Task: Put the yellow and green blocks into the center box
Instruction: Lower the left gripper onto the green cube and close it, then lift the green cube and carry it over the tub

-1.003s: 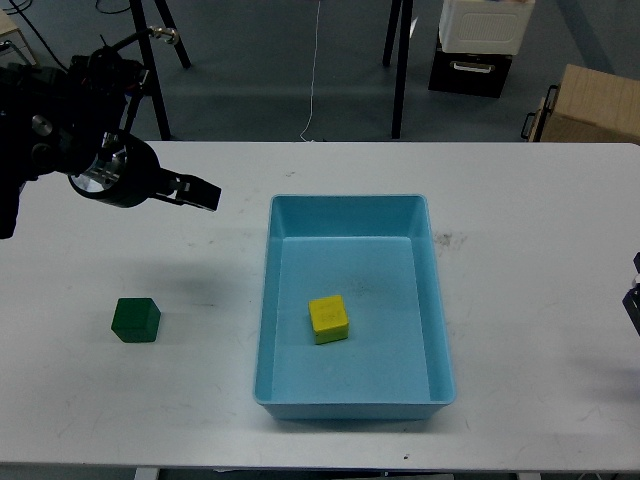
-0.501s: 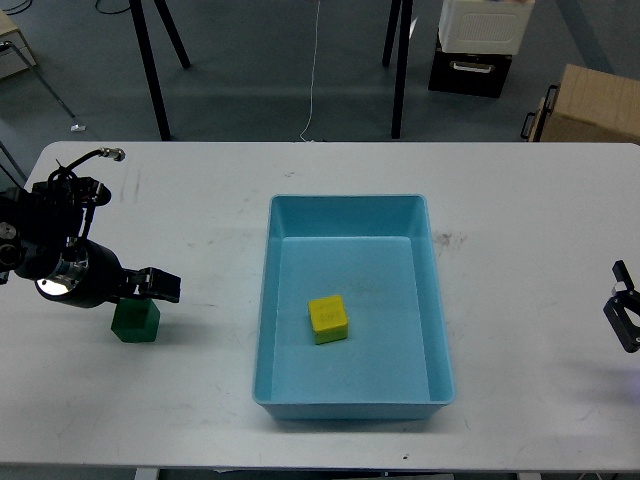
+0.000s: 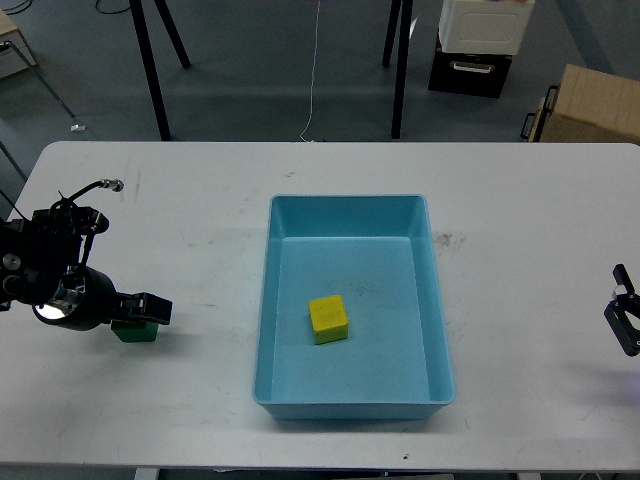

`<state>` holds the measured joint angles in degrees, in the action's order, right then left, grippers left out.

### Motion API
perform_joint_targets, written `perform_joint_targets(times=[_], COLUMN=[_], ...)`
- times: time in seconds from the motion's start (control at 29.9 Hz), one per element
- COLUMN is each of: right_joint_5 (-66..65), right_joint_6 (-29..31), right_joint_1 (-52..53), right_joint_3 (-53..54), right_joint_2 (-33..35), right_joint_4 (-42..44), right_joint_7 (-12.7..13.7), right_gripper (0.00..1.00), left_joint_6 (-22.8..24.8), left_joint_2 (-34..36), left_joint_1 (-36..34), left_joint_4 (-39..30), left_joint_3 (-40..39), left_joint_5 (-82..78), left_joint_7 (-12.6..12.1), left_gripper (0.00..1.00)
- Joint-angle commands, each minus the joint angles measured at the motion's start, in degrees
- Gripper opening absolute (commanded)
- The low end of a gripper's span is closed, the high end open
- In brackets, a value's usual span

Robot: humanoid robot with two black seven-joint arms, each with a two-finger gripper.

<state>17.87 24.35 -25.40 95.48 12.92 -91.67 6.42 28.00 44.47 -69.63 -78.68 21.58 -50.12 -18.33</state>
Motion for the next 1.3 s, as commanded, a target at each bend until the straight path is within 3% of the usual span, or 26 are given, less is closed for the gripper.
perform_joint_targets(times=[0.0, 0.1, 0.17, 0.27, 0.43, 0.5, 0.7, 0.9, 1.04, 1.27], right_joint_5=[0.0, -0.1, -0.1, -0.1, -0.1, -0.1, -0.1, -0.1, -0.1, -0.1], right_joint_6=[0.0, 0.0, 0.0, 0.0, 0.0, 0.0, 0.0, 0.0, 0.0, -0.1], right_joint_1=[0.0, 0.0, 0.0, 0.0, 0.0, 0.0, -0.3, -0.7, -0.9, -1.4], right_joint_3=[0.0, -0.1, -0.1, -0.1, 0.0, 0.0, 0.1, 0.4, 1.0, 1.2], right_joint_2=[0.0, 0.0, 0.0, 0.0, 0.1, 0.1, 0.1, 0.2, 0.4, 0.4], right_joint_4=[0.0, 0.1, 0.1, 0.0, 0.1, 0.1, 0.1, -0.1, 0.0, 0.0], right_joint_7=[0.0, 0.0, 0.0, 0.0, 0.0, 0.0, 0.0, -0.1, 0.0, -0.1], right_gripper=[1.0, 1.0, 1.0, 1.0, 1.0, 1.0, 1.0, 1.0, 1.0, 1.0], left_joint_6=[0.0, 0.0, 0.0, 0.0, 0.0, 0.0, 0.0, 0.0, 0.0, 0.0], left_joint_2=[-0.2, -0.3, -0.3, -0.5, -1.0, -1.0, 0.0, 0.1, -6.6, -20.0], left_joint_1=[1.5, 2.0, 2.0, 2.0, 2.0, 2.2, -0.1, -16.1, -24.0, -25.1], left_joint_4=[0.5, 0.5, 0.5, 0.5, 0.5, 0.5, -0.4, -4.1, -3.6, 0.4], left_joint_3=[-1.2, -1.9, -2.3, -2.7, -2.8, -2.9, -6.3, -9.9, -6.9, -4.2], left_joint_5=[-0.9, -1.0, -1.6, -2.1, -4.8, -5.5, -4.2, 13.1, 17.7, 17.9], left_joint_7=[0.3, 0.3, 0.6, 1.3, 1.3, 1.4, 1.1, 0.8, 0.8, 0.8], left_gripper=[1.0, 0.97, 0.78, 0.64, 0.05, 0.0, 0.0, 0.0, 0.0, 0.0])
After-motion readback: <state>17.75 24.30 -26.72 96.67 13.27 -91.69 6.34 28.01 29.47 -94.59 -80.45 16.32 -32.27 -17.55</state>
